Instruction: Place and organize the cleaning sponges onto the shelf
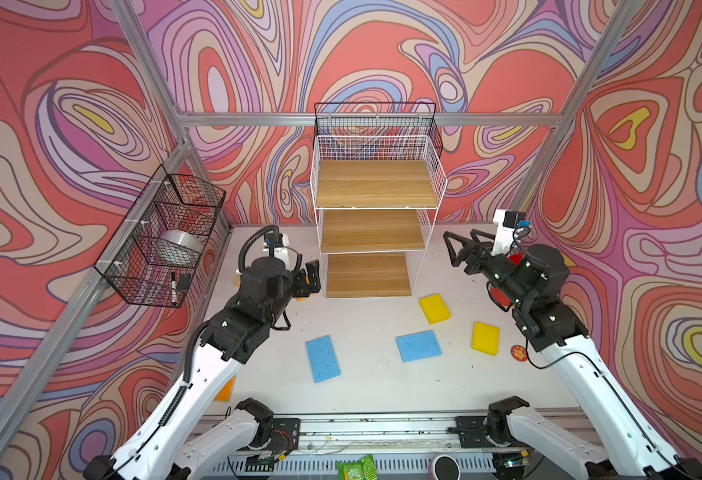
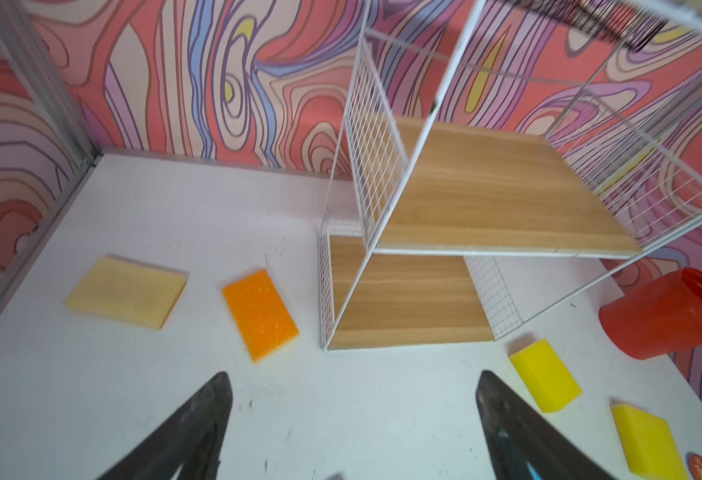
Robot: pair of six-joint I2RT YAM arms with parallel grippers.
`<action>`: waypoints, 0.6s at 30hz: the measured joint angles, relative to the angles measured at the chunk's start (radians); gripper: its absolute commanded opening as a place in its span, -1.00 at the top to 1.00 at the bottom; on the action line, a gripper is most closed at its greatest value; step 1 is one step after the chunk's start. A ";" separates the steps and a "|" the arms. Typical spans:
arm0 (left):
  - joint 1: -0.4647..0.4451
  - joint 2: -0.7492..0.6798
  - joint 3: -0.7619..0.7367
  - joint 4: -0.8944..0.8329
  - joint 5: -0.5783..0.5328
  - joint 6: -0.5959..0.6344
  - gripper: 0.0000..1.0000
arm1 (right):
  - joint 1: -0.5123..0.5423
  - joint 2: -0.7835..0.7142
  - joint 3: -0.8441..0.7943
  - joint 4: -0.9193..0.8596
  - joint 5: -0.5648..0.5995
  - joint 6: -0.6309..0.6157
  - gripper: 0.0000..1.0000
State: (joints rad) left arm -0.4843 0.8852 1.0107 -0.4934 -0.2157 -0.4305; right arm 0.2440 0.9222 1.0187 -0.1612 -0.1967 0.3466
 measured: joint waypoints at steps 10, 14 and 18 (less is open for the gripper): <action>-0.032 -0.071 -0.238 -0.085 0.032 -0.139 -0.91 | 0.001 -0.042 -0.210 -0.168 0.025 0.107 -0.95; -0.070 -0.024 -0.303 -0.094 0.031 -0.177 -0.85 | 0.001 -0.025 -0.303 -0.184 0.012 0.126 -0.90; -0.082 0.016 -0.347 -0.103 0.024 -0.222 -0.61 | 0.002 0.005 -0.381 -0.170 -0.022 0.146 -0.77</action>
State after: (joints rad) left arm -0.5659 0.9016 0.6640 -0.5961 -0.1921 -0.6521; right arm 0.2459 0.9268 0.6373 -0.3313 -0.2188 0.4923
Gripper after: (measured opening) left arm 0.868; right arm 0.915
